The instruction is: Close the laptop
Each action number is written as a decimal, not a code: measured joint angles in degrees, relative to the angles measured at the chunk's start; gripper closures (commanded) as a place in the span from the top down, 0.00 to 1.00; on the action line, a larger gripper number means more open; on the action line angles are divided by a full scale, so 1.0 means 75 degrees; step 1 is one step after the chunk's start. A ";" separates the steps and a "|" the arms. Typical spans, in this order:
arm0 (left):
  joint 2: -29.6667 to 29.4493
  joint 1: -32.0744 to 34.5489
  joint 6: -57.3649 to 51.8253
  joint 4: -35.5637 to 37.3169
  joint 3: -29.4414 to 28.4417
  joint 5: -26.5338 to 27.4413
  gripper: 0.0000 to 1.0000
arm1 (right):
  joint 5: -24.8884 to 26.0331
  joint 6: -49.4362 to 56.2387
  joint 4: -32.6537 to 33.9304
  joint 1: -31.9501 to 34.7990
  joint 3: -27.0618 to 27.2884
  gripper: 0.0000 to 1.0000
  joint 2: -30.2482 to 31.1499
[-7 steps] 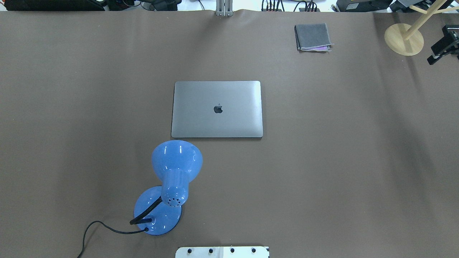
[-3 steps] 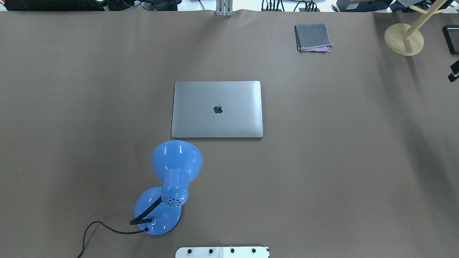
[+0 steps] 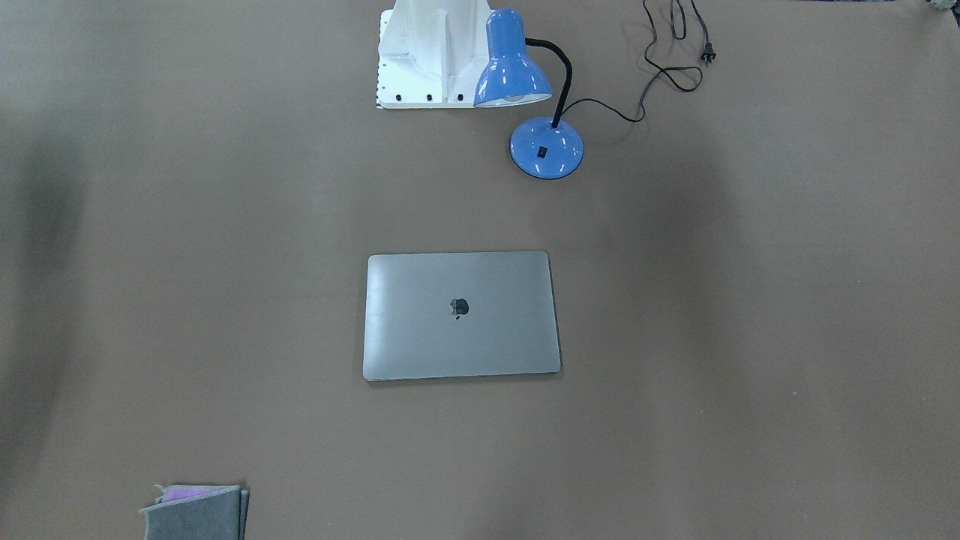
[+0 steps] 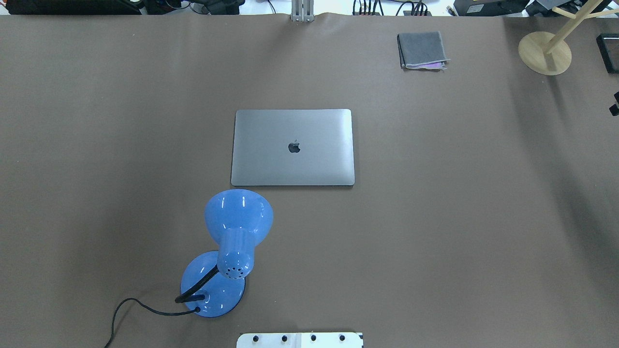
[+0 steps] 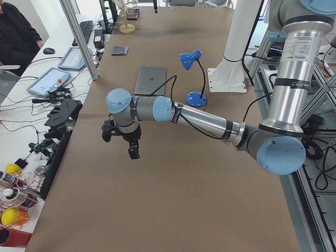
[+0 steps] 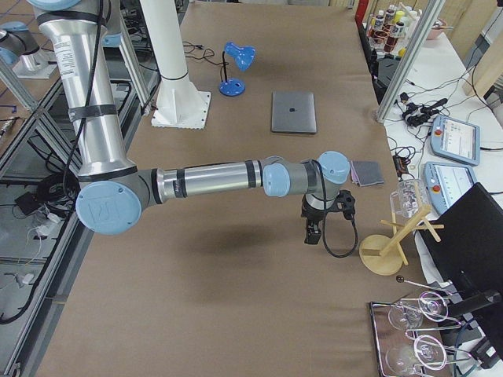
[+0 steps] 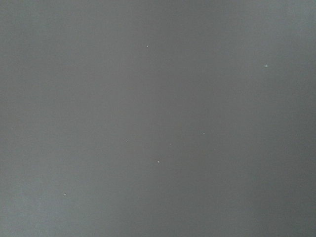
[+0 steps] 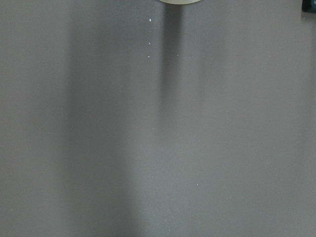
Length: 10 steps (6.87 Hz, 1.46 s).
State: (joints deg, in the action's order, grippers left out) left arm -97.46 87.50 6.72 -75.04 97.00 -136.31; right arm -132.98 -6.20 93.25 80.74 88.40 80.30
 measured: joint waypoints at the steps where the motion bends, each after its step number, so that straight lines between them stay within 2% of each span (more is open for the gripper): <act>1: 0.0102 0.0056 -0.0035 -0.0501 -0.0382 -0.0024 0.99 | -0.0140 0.0009 -0.0008 0.0083 0.0020 1.00 0.0053; 4: 0.0205 0.0126 -0.0054 -0.1168 -0.0976 -0.0043 0.98 | -0.0232 -0.0001 -0.0012 0.0200 0.0047 1.00 0.0082; 10: 0.0199 0.0162 -0.0052 -0.1299 -0.1081 -0.0048 0.98 | -0.0219 -0.0005 -0.0012 0.0295 0.0058 1.00 0.0036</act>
State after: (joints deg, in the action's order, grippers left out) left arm -95.97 88.72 6.33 -84.78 88.90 -136.67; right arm -134.62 -6.24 93.16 82.95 88.83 80.57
